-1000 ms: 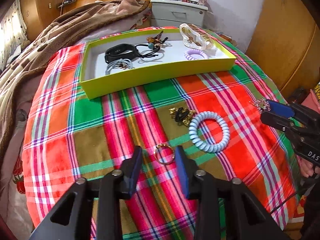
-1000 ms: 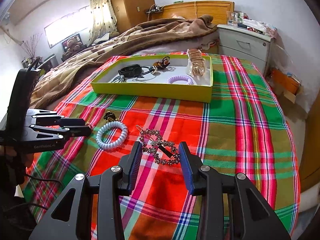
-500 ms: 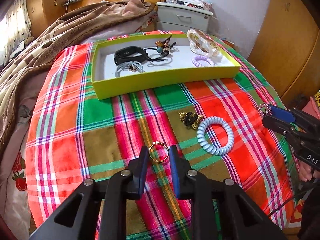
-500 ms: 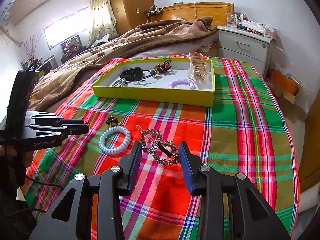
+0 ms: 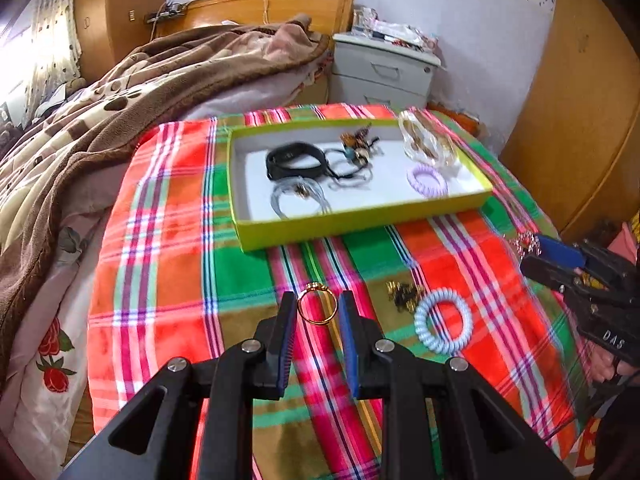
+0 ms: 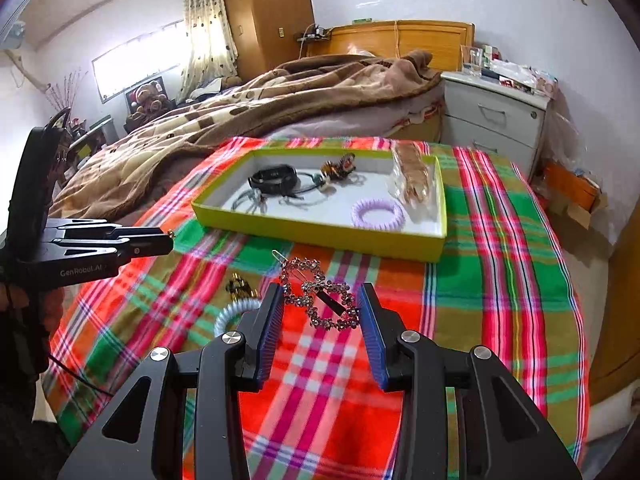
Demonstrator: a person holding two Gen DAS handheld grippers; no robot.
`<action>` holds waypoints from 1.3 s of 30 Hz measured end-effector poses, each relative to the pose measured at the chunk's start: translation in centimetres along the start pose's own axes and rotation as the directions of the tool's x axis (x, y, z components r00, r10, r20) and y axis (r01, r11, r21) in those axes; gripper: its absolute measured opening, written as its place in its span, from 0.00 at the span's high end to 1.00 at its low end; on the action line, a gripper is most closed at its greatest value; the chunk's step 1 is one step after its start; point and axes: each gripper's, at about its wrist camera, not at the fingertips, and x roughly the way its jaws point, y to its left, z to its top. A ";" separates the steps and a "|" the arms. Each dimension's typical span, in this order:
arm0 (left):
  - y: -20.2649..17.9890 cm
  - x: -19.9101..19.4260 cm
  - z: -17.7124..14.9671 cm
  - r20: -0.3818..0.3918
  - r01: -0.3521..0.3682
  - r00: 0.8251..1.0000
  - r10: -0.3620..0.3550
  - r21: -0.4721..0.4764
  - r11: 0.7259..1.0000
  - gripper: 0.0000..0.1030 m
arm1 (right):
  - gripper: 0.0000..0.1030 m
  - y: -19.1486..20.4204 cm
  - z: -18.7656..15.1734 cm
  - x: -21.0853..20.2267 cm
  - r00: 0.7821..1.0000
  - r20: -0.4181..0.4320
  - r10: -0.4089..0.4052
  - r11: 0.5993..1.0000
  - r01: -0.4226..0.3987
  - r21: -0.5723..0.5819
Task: Organize jewelry
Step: 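Carry the rhinestone clip in the right tool to the box while the left tool drops the ring in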
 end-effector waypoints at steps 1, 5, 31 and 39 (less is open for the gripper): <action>0.3 0.0 0.4 0.007 0.004 1.000 -0.004 -0.006 1.000 0.78 | 0.62 0.0 0.2 0.1 1.000 0.003 -0.002 1.000 0.002 0.000; 1.2 0.0 1.9 0.026 -0.004 1.000 0.005 -0.024 1.000 0.78 | 0.62 0.1 1.8 1.1 1.000 -0.001 0.001 1.000 -0.001 0.013; 3.5 7.7 7.3 -0.043 -0.004 0.999 0.001 -0.066 0.998 0.78 | 0.62 -0.9 7.3 12.7 0.974 -0.226 0.022 0.998 -0.010 0.054; 3.5 8.9 7.1 -0.074 -0.015 0.997 0.011 -0.062 0.998 0.78 | 0.62 -1.3 7.5 13.6 0.966 -0.258 0.011 0.999 0.000 0.040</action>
